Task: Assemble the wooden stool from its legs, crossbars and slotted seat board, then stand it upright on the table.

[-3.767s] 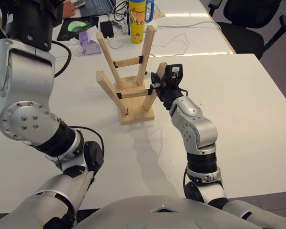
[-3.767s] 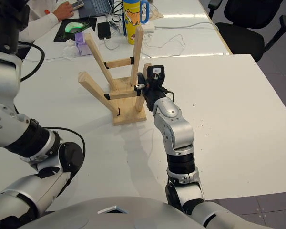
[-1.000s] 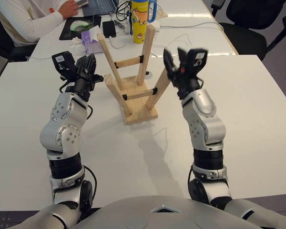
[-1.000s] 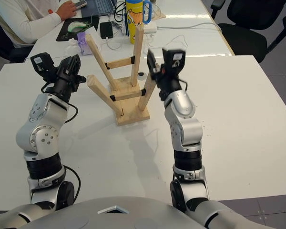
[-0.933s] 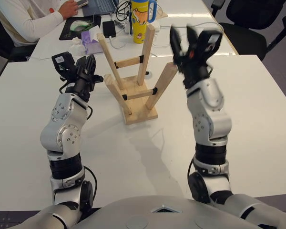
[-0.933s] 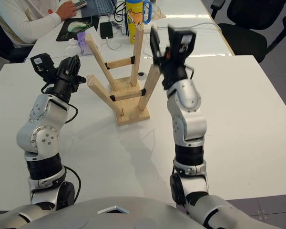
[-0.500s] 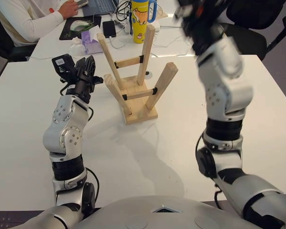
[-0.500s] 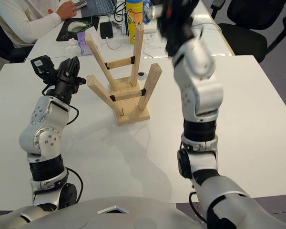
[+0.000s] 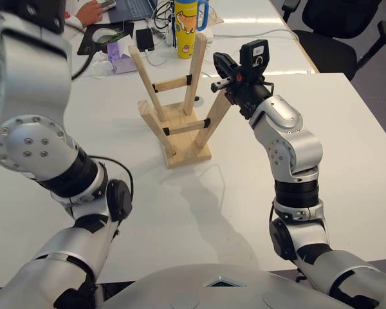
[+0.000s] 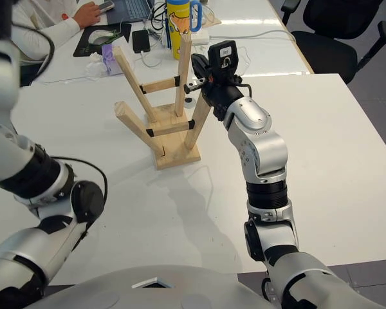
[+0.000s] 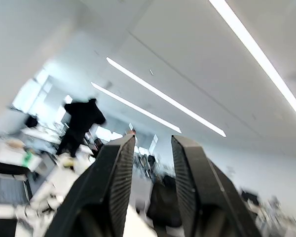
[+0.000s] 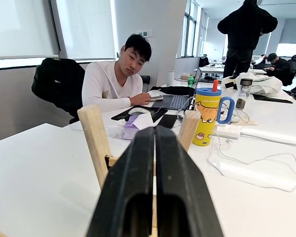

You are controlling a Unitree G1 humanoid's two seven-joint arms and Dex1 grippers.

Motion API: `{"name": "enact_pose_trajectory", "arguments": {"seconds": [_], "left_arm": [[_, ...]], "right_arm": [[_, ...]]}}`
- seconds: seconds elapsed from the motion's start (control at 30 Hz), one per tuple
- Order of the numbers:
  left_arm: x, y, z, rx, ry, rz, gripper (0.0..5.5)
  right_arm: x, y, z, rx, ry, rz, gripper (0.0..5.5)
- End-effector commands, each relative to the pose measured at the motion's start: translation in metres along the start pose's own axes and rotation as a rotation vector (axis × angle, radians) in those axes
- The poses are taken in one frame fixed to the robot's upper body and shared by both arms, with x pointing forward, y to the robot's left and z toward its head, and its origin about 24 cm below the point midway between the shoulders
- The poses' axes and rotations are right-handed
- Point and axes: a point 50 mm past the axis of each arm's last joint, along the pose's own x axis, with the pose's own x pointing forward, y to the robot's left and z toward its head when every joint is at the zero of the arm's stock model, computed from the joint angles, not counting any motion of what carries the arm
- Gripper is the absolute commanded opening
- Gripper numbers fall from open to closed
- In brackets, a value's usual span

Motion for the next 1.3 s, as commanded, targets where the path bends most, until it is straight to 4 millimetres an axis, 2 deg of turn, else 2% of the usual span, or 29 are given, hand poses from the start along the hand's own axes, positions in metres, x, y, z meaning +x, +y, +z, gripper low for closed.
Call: {"name": "enact_pose_trajectory", "arguments": {"seconds": [0.03, 0.1, 0.13, 0.17, 0.23, 0.37, 0.5, 0.57, 0.63, 0.7, 0.77, 0.87, 0.97, 1.03, 1.07, 1.1, 1.17, 1.2, 1.23, 1.3], "left_arm": [[-0.071, 0.058, -0.151, 0.125, 0.763, 0.253, 1.36], [-0.119, 0.075, -0.192, 0.182, 0.975, 0.319, 1.36], [-0.130, 0.077, -0.200, 0.191, 1.002, 0.333, 1.36], [-0.135, 0.078, -0.204, 0.220, 1.004, 0.328, 1.36], [-0.126, 0.072, -0.199, 0.219, 0.932, 0.293, 1.36], [-0.083, 0.059, -0.163, 0.234, 0.645, 0.215, 1.36], [-0.057, 0.058, -0.122, 0.261, 0.423, 0.225, 1.36], [-0.044, 0.057, -0.095, 0.269, 0.300, 0.236, 1.36], [-0.029, 0.050, -0.060, 0.283, 0.156, 0.214, 1.36], [-0.014, 0.038, -0.025, 0.297, 0.019, 0.156, 1.36], [0.000, 0.028, 0.008, 0.322, -0.084, 0.103, 1.36], [0.016, 0.018, 0.043, 0.370, -0.196, 0.051, 1.36], [0.028, 0.002, 0.080, 0.379, -0.334, -0.008, 1.36], [0.031, -0.013, 0.097, 0.379, -0.399, -0.065, 1.36], [0.032, -0.018, 0.099, 0.369, -0.402, -0.089, 1.36], [0.033, -0.020, 0.095, 0.361, -0.379, -0.101, 1.36], [0.035, -0.012, 0.067, 0.323, -0.256, -0.079, 1.36], [0.034, -0.001, 0.034, 0.302, -0.116, -0.056, 1.36], [0.027, 0.014, -0.007, 0.278, 0.046, -0.013, 1.36], [-0.011, 0.044, -0.101, 0.254, 0.453, 0.068, 1.36]], "right_arm": [[-0.001, -0.001, -0.012, 0.027, 0.063, -0.017, 0.01], [-0.001, -0.001, -0.011, 0.031, 0.063, -0.020, 0.01], [-0.001, -0.002, -0.011, 0.031, 0.068, -0.023, 0.01], [-0.002, -0.003, -0.012, 0.032, 0.076, -0.027, 0.01], [-0.003, -0.005, -0.015, 0.032, 0.096, -0.032, 0.01], [-0.004, -0.006, -0.019, 0.033, 0.119, -0.037, 0.01], [-0.002, -0.005, -0.009, 0.056, 0.064, -0.044, 0.01], [-0.001, -0.006, -0.001, 0.067, 0.020, -0.051, 0.01], [0.000, -0.007, 0.009, 0.076, -0.039, -0.064, 0.01], [0.001, -0.008, 0.031, 0.092, -0.152, -0.075, 0.01], [0.002, -0.006, 0.070, 0.076, -0.343, -0.061, 0.01], [0.002, -0.010, 0.135, 0.032, -0.591, -0.067, 0.01], [-0.007, -0.017, 0.197, -0.037, -0.815, -0.088, 0.01], [-0.015, -0.018, 0.221, -0.064, -0.906, -0.085, 0.01], [-0.015, -0.017, 0.223, -0.076, -0.911, -0.075, 0.01], [-0.013, -0.016, 0.217, -0.081, -0.881, -0.064, 0.01], [-0.002, -0.016, 0.186, -0.063, -0.751, -0.041, 0.01], [0.003, -0.015, 0.155, -0.056, -0.645, -0.031, 0.01], [0.006, -0.014, 0.117, -0.029, -0.498, -0.021, 0.01], [0.000, -0.009, 0.032, -0.019, -0.173, 0.003, 0.01]]}}
